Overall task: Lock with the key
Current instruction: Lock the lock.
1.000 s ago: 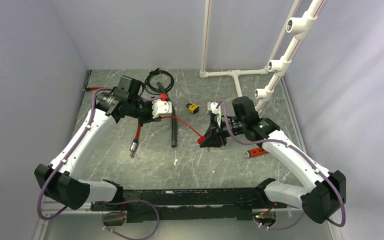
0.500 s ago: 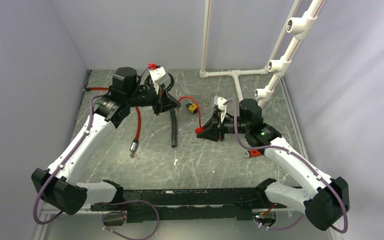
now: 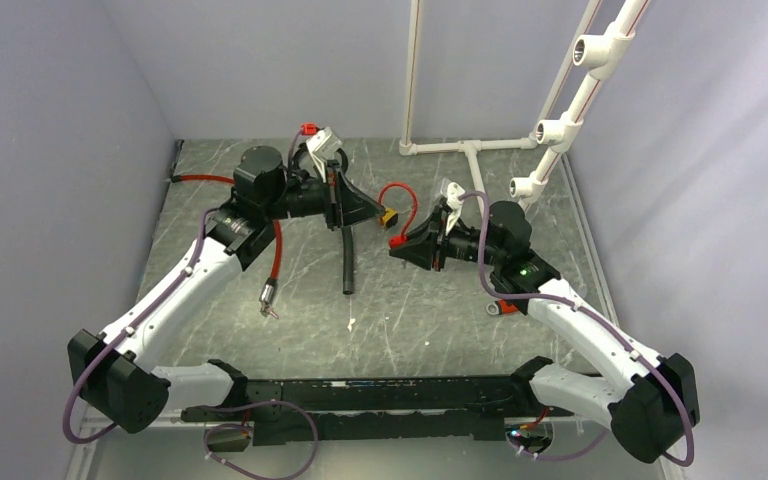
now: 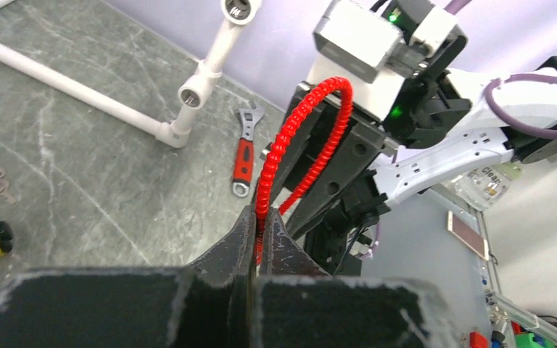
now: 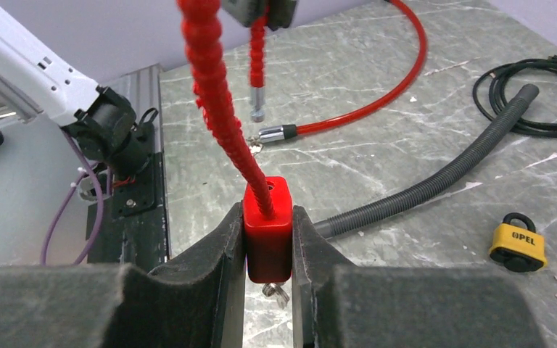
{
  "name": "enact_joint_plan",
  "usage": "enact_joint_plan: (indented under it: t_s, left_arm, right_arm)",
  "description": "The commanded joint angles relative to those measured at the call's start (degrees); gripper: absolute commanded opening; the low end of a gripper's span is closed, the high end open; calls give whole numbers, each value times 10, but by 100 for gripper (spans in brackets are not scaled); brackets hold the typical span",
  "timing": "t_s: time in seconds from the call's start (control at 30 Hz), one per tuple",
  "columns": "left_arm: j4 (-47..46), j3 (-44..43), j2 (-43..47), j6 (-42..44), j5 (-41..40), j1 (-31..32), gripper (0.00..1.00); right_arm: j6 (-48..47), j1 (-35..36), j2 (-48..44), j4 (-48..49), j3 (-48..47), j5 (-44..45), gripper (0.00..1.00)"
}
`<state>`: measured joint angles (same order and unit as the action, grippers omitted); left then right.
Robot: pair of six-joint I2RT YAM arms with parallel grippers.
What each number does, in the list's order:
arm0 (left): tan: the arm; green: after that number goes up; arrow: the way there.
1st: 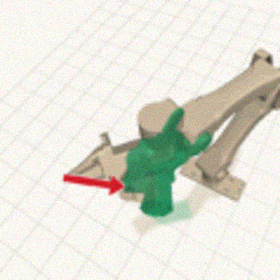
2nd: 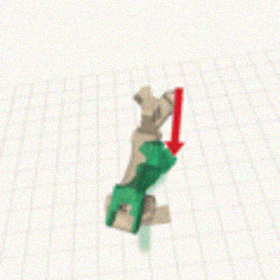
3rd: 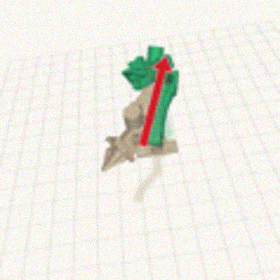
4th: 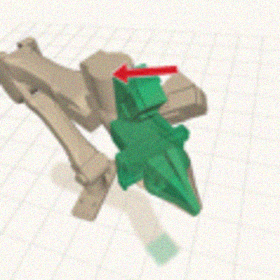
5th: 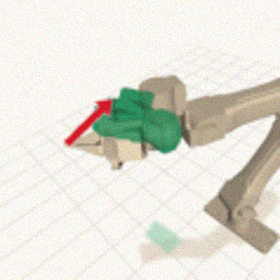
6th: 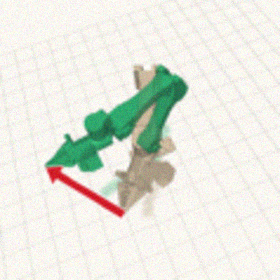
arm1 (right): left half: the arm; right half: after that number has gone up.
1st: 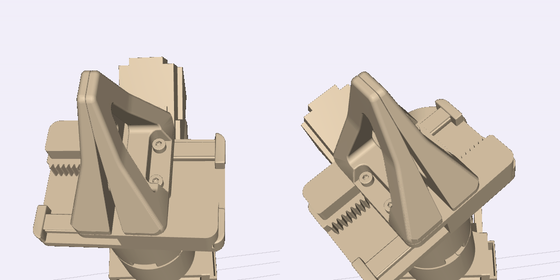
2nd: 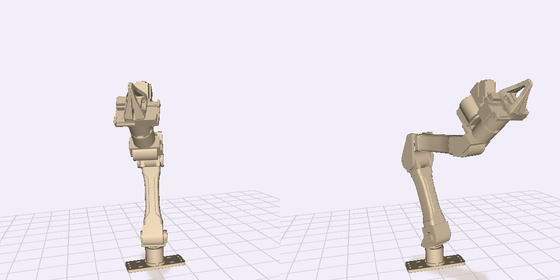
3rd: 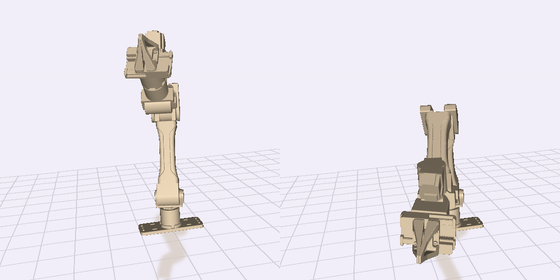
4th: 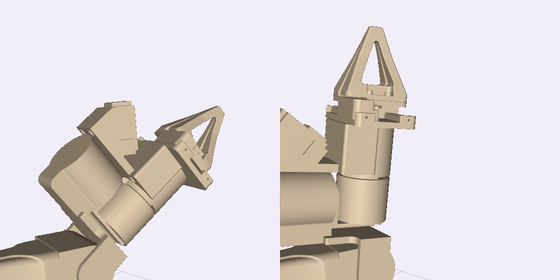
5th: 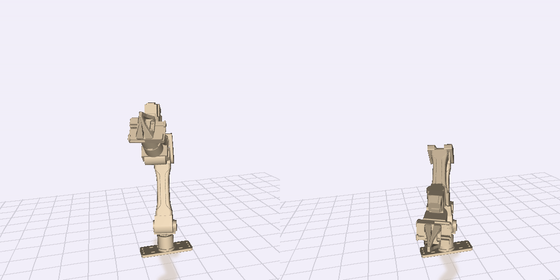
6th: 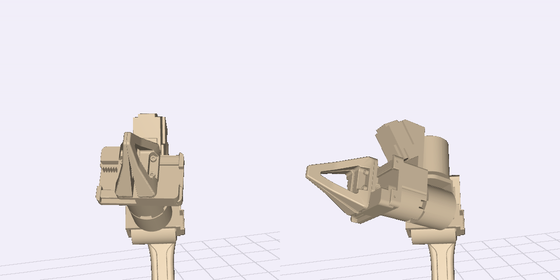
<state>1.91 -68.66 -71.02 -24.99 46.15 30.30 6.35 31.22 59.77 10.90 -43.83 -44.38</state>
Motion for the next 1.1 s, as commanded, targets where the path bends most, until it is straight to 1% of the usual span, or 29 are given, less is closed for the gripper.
enact_joint_plan:
  t_s: [0.0,0.13,0.37,0.77,1.07]
  left_arm:
    - [-62,7,9,-40,17,27,0]
    - [-69,22,7,-39,17,41,0]
    - [-89,46,1,-31,7,42,0]
    - [-91,46,-6,-31,6,42,0]
    - [-95,52,-7,-42,17,42,0]
  right_arm:
    - [25,2,-10,62,1,32,0]
    - [34,2,-11,75,6,32,0]
    - [44,2,-17,93,11,16,0]
    - [39,3,-27,89,16,-18,0]
    - [51,4,-17,86,10,11,0]
